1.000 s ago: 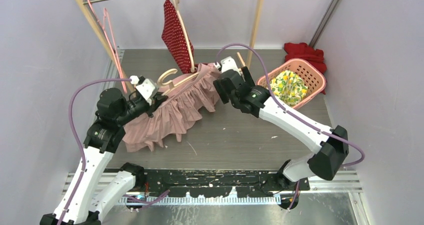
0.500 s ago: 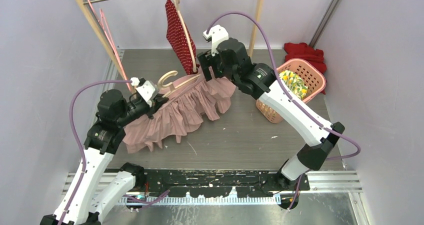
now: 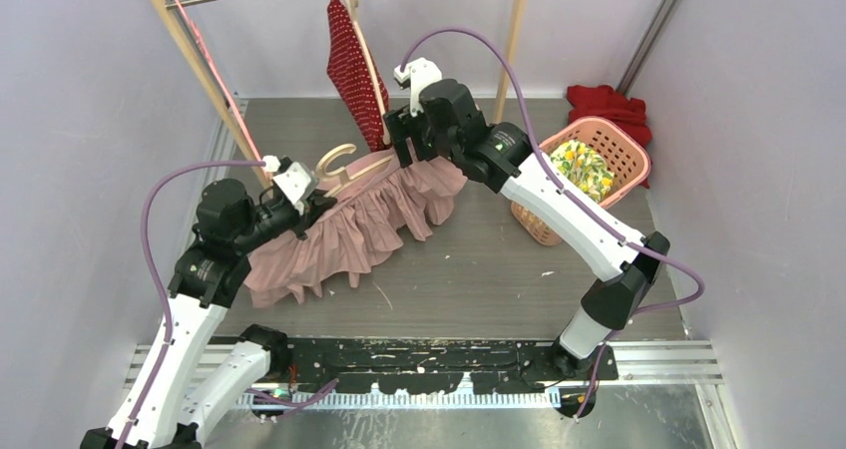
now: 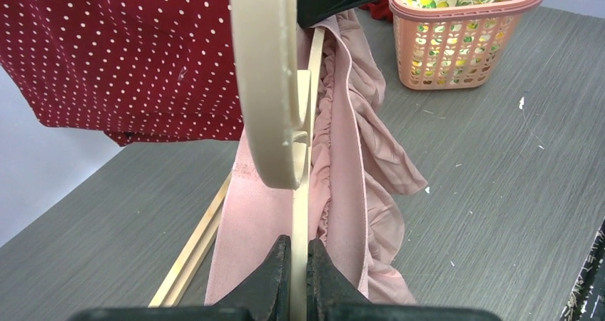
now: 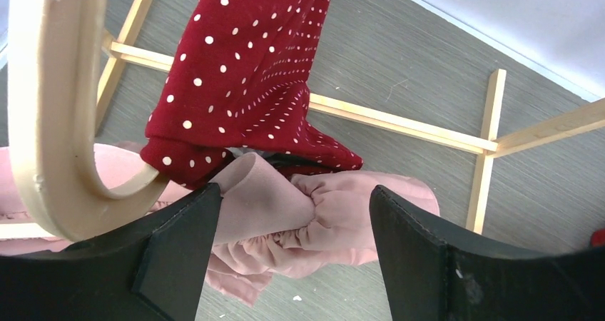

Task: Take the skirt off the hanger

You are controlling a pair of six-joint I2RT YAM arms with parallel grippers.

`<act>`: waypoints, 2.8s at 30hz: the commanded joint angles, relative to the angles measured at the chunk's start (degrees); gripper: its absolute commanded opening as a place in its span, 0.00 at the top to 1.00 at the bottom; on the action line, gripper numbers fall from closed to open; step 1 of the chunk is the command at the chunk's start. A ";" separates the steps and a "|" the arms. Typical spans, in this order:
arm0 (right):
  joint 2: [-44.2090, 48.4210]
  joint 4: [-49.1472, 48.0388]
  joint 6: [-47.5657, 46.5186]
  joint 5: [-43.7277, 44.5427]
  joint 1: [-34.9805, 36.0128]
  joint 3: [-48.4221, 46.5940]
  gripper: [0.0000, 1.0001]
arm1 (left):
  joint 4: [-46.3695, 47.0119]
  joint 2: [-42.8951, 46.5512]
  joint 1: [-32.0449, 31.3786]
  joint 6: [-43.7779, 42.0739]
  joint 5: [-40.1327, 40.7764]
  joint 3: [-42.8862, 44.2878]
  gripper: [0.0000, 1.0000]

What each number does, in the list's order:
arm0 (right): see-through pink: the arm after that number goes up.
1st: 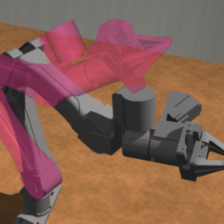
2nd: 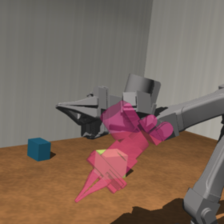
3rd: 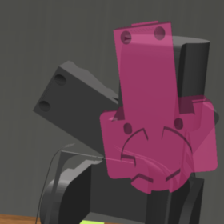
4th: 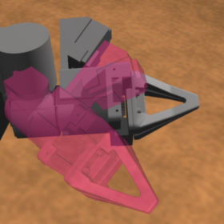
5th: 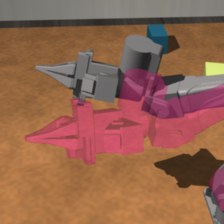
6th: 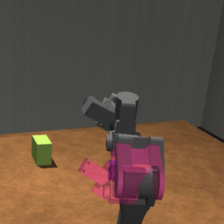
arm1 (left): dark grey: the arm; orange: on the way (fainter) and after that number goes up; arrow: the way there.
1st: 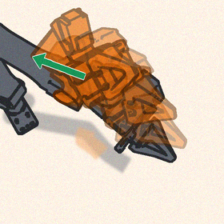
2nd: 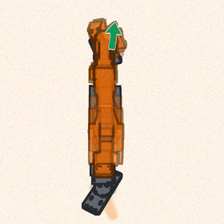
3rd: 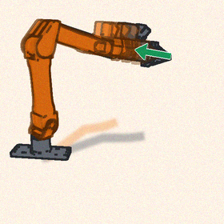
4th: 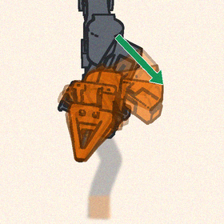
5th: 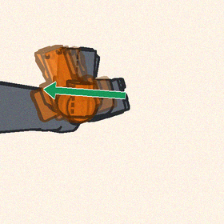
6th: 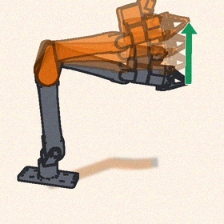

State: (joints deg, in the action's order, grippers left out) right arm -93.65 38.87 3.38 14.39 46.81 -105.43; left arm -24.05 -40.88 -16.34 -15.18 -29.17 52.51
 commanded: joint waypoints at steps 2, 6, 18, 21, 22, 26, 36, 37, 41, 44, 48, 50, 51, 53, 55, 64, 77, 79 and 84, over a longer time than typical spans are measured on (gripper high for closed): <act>1.77 -1.61 2.03 -2.95 0.30 -2.66 0.19 | 7.19 1.41 0.18 0.68 -1.09 0.79 1.00; 2.51 -1.73 2.60 -3.85 0.39 -3.07 0.19 | 6.93 1.29 0.25 0.76 -1.05 0.84 1.00; 2.07 -1.27 5.59 -5.40 0.86 -2.13 0.25 | 6.26 1.59 0.24 0.88 -0.74 0.59 1.00; 2.07 -1.22 4.98 -4.41 1.19 -5.45 0.26 | 5.99 1.66 0.20 0.78 -0.60 0.53 1.00; 1.94 -0.90 4.46 -3.66 1.18 -5.96 0.25 | 6.17 1.55 0.23 0.77 -0.63 0.45 1.00; 1.10 0.67 3.70 -1.41 1.18 -5.11 0.23 | 7.29 1.35 0.24 0.93 -0.69 0.14 1.00; -0.08 -0.20 6.96 -1.43 1.18 0.00 0.21 | 6.54 1.72 0.20 0.50 -0.80 0.05 1.00; -0.13 -0.14 6.79 -1.32 1.18 0.03 0.21 | 6.52 1.77 0.24 0.43 -0.80 0.07 1.00; -0.05 -0.10 6.99 -1.04 1.17 1.18 0.26 | 6.57 1.94 0.25 0.37 -0.56 -0.12 1.00; -0.13 0.94 7.14 -1.14 1.10 1.45 0.42 | 6.30 2.11 0.21 0.24 -0.41 -0.20 1.00; -0.39 2.64 6.97 -1.56 1.01 1.50 0.67 | 5.99 2.38 0.25 0.15 -0.25 -0.23 1.00; -0.53 3.33 7.10 -1.13 0.79 1.54 0.88 | 5.88 2.52 0.21 0.07 -0.06 -0.18 1.00; -0.54 3.87 7.21 -0.56 0.68 1.46 0.97 | 5.80 2.56 0.20 0.06 -0.02 -0.21 1.00; -0.34 4.71 7.67 2.61 0.48 1.77 0.99 | 5.52 2.73 0.20 -0.02 0.14 -0.04 1.00; 0.72 4.75 8.88 6.71 -0.67 3.16 0.99 | 5.11 2.95 0.21 -0.23 0.32 0.15 1.00; 8.67 2.47 12.48 14.82 -19.44 12.44 0.99 | 2.85 4.41 0.19 -0.59 1.23 0.12 1.00; 7.98 -0.84 20.91 -0.42 -24.09 22.61 0.98 | 4.39 3.75 0.22 0.74 1.83 0.24 1.00; 7.68 -2.04 21.97 -1.54 -19.19 23.83 0.99 | 9.48 2.95 0.24 3.38 2.46 0.10 1.00; 7.87 -8.33 23.83 -2.02 -4.96 24.79 0.98 | 23.04 -0.62 0.25 9.14 4.14 0.74 1.00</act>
State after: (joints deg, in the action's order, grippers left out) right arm -85.78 34.70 31.03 4.80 33.08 -81.78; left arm -19.22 -40.12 -16.67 -10.61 -29.02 50.81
